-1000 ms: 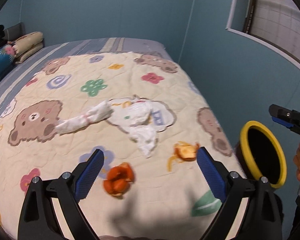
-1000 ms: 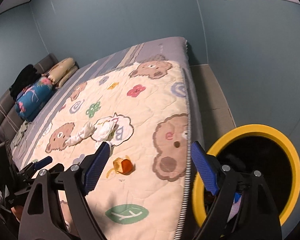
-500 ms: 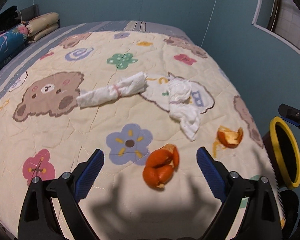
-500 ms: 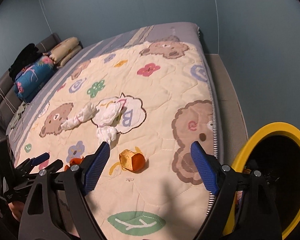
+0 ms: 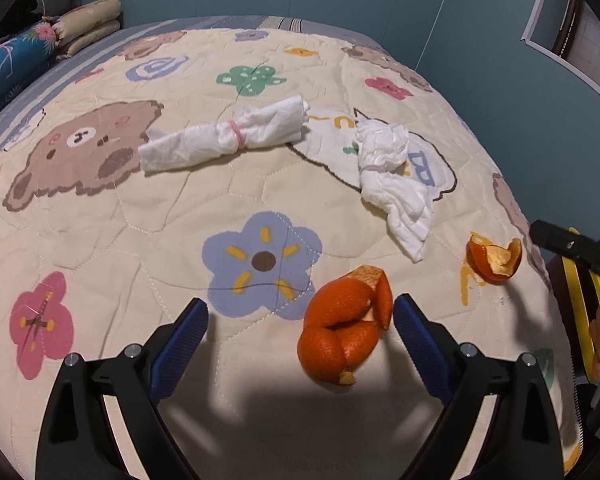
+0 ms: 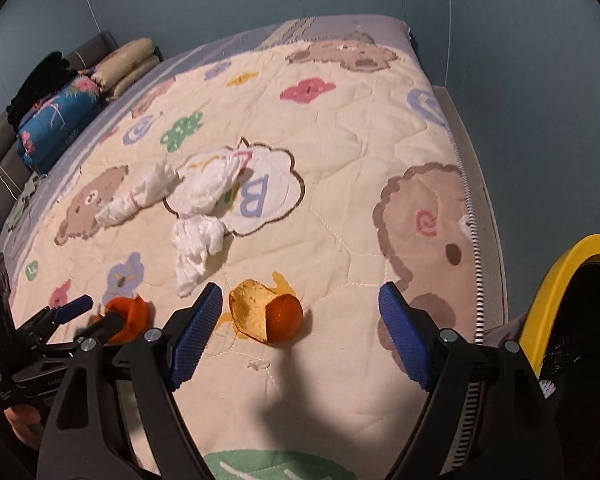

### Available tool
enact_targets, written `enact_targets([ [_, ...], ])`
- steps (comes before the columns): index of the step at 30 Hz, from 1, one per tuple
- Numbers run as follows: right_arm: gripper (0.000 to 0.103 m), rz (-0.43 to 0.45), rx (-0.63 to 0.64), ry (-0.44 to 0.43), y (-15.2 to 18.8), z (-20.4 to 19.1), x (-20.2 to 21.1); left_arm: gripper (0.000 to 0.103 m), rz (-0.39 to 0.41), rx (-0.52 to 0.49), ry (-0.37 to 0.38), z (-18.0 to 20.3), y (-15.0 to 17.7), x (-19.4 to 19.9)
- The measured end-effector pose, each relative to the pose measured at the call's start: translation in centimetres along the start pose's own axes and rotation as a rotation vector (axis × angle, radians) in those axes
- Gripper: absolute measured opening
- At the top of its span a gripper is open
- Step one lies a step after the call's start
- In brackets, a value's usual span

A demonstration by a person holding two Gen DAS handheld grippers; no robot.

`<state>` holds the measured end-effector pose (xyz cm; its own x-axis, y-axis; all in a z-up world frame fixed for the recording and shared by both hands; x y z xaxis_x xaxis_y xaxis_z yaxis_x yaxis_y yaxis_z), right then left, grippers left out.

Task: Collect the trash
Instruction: 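Grasp the large orange peel with the left tool while the right tool grasps a smaller peel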

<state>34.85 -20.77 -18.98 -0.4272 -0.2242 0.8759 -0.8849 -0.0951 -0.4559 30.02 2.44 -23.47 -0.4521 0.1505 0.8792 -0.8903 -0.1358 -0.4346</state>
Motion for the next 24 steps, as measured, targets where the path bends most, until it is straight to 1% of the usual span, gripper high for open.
enact_targets([
  [4,0.072,-0.022,0.025,0.033,0.4,-0.4,-1.3,0.090,-0.009,0.003,0.010,0.0,0.2,-0.7],
  [11,0.071,-0.059,0.060,0.048,1.0,-1.1,-3.1,0.088,-0.011,0.013,0.040,0.2,0.2,-1.2],
  [13,0.071,-0.069,0.069,0.054,1.0,-1.4,-3.6,0.087,-0.009,0.004,0.044,0.5,0.3,-1.3],
  [16,0.070,-0.085,0.078,0.065,0.9,-1.6,-4.3,0.082,-0.012,-0.019,0.047,1.0,0.4,-1.6],
  [17,0.069,-0.089,0.079,0.065,1.0,-1.6,-4.5,0.079,-0.015,-0.023,0.047,1.1,0.5,-1.8],
  [18,0.067,-0.092,0.081,0.065,0.9,-1.7,-4.7,0.074,-0.016,-0.024,0.048,1.1,0.5,-1.9],
  [19,0.064,-0.094,0.084,0.065,1.0,-1.8,-4.8,0.072,-0.014,-0.024,0.051,1.2,0.4,-2.0],
  [21,0.058,-0.096,0.095,0.068,1.0,-2.2,-5.0,0.057,-0.006,-0.026,0.062,1.3,0.4,-1.9],
  [22,0.054,-0.098,0.102,0.071,1.1,-2.4,-5.1,0.052,-0.005,-0.031,0.075,1.5,0.4,-1.8],
  [23,0.050,-0.101,0.111,0.069,1.2,-2.6,-5.2,0.042,-0.006,-0.035,0.087,1.7,0.4,-1.8],
  [24,0.045,-0.103,0.116,0.067,1.3,-2.8,-5.2,0.038,-0.008,-0.039,0.102,1.9,0.5,-1.8],
])
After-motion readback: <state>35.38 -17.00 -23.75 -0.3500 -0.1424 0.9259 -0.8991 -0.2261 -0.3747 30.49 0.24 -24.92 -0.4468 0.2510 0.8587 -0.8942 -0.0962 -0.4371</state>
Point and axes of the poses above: each gripper's, at about its wrist camera, not at the fingertips, and x roughly against the way its jaws point, z to its right, y to its underside, the point moved 8 cm from there along -x, roughly the way its jaws point, and after that the axes turned 8 degrees about -z, right-handed, at the moved point
